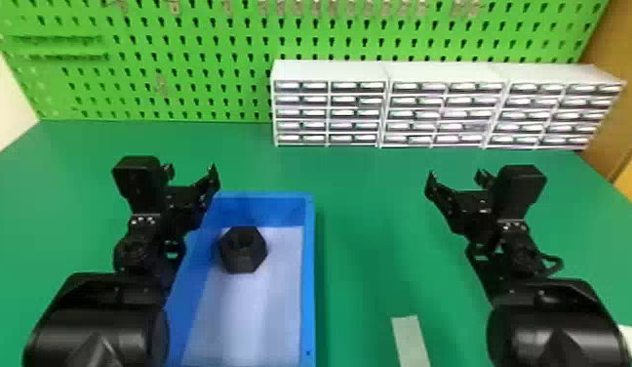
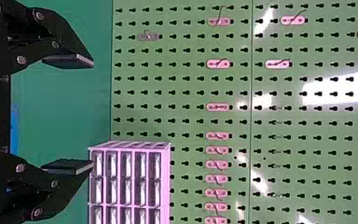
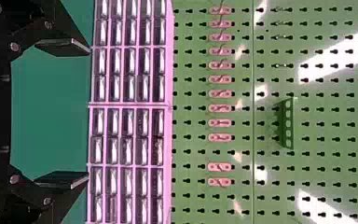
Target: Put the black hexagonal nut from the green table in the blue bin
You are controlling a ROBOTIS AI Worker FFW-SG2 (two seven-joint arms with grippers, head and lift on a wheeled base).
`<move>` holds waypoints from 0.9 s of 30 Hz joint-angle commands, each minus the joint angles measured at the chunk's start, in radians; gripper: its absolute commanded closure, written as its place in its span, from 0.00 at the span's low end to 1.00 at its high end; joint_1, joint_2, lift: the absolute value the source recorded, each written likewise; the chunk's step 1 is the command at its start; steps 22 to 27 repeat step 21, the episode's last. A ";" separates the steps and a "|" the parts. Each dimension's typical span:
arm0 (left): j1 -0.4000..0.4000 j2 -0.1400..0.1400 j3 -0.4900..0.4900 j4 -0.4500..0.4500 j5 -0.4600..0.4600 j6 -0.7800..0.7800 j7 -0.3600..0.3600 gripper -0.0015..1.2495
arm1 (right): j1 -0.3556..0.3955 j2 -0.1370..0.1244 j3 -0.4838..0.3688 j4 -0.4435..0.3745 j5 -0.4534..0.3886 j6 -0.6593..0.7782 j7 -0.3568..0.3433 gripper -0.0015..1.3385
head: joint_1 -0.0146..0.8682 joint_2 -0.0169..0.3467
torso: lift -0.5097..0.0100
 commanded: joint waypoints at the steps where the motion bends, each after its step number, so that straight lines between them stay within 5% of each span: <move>1: 0.000 0.000 -0.001 0.000 0.000 0.000 0.000 0.39 | 0.000 0.000 -0.001 0.000 0.000 0.000 0.001 0.25 | 0.79 0.19 | 0.80; 27: -0.001 0.000 -0.002 0.001 0.000 0.000 0.003 0.39 | 0.000 0.000 -0.002 -0.003 -0.002 0.002 0.000 0.25 | 0.79 0.19 | 0.80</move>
